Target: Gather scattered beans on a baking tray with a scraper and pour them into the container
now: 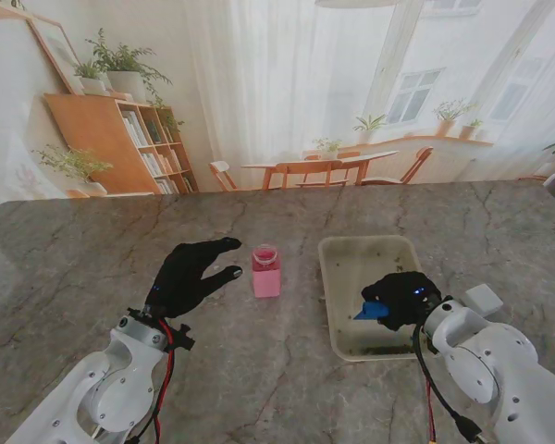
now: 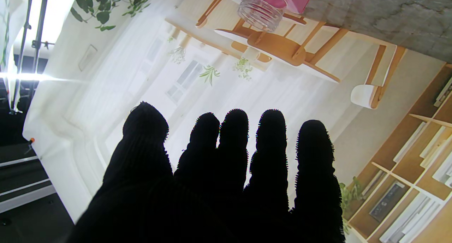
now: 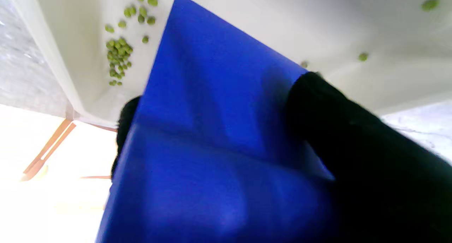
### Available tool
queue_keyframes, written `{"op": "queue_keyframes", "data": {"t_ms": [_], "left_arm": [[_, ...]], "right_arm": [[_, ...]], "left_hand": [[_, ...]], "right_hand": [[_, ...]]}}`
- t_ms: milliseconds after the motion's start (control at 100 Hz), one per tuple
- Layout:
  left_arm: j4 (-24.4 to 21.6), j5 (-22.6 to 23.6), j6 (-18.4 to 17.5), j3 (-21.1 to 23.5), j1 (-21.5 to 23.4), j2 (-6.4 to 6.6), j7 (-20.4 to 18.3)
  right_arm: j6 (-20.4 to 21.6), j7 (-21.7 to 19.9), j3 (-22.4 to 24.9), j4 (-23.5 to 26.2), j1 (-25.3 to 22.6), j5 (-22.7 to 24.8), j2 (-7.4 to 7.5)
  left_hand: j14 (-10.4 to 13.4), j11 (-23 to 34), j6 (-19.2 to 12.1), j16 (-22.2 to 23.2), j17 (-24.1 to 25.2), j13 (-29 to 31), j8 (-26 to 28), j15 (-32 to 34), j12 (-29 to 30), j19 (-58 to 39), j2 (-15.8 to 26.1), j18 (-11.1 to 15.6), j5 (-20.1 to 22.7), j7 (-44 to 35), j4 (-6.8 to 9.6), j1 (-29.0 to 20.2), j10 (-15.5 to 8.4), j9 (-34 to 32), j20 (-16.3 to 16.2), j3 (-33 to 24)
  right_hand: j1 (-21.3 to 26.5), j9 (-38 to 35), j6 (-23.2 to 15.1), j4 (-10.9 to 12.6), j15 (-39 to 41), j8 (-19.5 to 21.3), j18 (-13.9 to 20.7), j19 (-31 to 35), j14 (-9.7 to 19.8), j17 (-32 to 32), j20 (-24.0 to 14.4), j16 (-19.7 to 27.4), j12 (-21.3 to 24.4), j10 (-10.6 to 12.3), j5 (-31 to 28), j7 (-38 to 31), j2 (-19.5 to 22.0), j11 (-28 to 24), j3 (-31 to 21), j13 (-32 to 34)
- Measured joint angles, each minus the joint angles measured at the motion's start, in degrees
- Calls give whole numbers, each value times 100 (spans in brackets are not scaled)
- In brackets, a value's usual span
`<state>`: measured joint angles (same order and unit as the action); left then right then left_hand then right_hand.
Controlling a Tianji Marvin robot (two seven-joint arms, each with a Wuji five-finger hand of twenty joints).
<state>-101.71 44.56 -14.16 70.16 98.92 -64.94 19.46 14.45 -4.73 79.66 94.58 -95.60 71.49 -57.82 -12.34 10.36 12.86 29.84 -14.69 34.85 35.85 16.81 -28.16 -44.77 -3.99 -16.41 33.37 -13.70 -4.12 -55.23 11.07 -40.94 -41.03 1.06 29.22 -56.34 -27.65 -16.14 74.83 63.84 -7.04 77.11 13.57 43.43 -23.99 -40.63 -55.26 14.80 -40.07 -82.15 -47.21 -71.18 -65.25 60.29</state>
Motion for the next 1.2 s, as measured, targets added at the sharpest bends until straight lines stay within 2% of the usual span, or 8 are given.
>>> {"op": "queue_keyframes", "data": {"t_ms": [80,130,200,280,430,680,1000,1200], "left_arm": [[3,0,-2,-10,-5,0,-1],[3,0,-4,-11,-7,0,-1],[4,0,-5,-14,-8,0,0],[5,2,-6,-15,-10,0,2],[6,2,-4,-15,-11,0,-7],[1,13,1,-16,-7,3,-23],[-4,15,31,-24,-9,9,-82],[17,36,32,-94,-66,19,-101]], "right_arm": [[-50,172,-78,-11,106,80,-5],[-90,457,-180,-95,240,171,-4],[-175,960,-431,-421,570,209,-2],[-260,1241,-683,-829,967,251,-5],[-309,1218,-967,-1283,1526,289,3],[-247,1365,-1543,-2115,2403,249,36],[-271,1423,-2059,-2930,3013,42,78],[-651,1557,-2365,-3351,3217,-389,74]], "left_hand": [[0,0,0,0,0,0,0,0,0,0,0,0,0,0,0,0,0,0,0,0],[0,0,0,0,0,0,0,1,0,0,0,0,0,0,0,0,0,0,0,0],[0,0,0,0,0,0,0,1,0,0,0,0,0,0,0,0,0,0,0,0],[0,0,0,0,0,0,0,1,0,0,0,0,0,0,0,0,0,0,0,0],[0,0,0,0,0,0,0,2,1,0,0,0,0,0,0,-1,0,0,0,0],[0,0,0,0,0,0,0,4,1,0,0,0,0,0,0,-1,0,0,0,0],[0,0,0,0,0,0,0,4,1,0,0,0,0,0,0,-1,0,0,0,0],[0,0,0,0,0,1,0,4,1,0,0,0,0,0,0,-1,0,0,0,0]], "right_hand": [[0,-3,0,-1,-3,-1,0,-50,1,0,0,-1,-3,2,0,7,-1,1,0,0],[0,-4,-2,-1,-9,-1,0,-53,1,0,0,-1,-3,3,0,7,-2,3,0,0],[0,45,-5,-109,-124,-1,0,-78,2,-5,0,-1,-3,4,0,25,-3,60,0,0],[0,188,-9,-174,-260,-87,0,-129,2,-20,0,85,97,4,8,34,-3,67,0,-59],[61,497,-12,-228,-448,-481,-43,-193,-16,-247,135,644,430,-64,216,164,3,67,0,-282],[163,853,-7,-232,-691,-493,-121,-203,-154,-564,292,1148,804,-234,300,176,71,67,76,-568],[254,1221,74,-232,-1139,-493,-269,-348,-435,-1003,354,1255,1060,-503,503,215,328,64,263,-997],[286,1441,145,-232,-1482,-493,-311,-551,-605,-1291,354,1257,1191,-656,596,246,463,63,355,-1204]]}}
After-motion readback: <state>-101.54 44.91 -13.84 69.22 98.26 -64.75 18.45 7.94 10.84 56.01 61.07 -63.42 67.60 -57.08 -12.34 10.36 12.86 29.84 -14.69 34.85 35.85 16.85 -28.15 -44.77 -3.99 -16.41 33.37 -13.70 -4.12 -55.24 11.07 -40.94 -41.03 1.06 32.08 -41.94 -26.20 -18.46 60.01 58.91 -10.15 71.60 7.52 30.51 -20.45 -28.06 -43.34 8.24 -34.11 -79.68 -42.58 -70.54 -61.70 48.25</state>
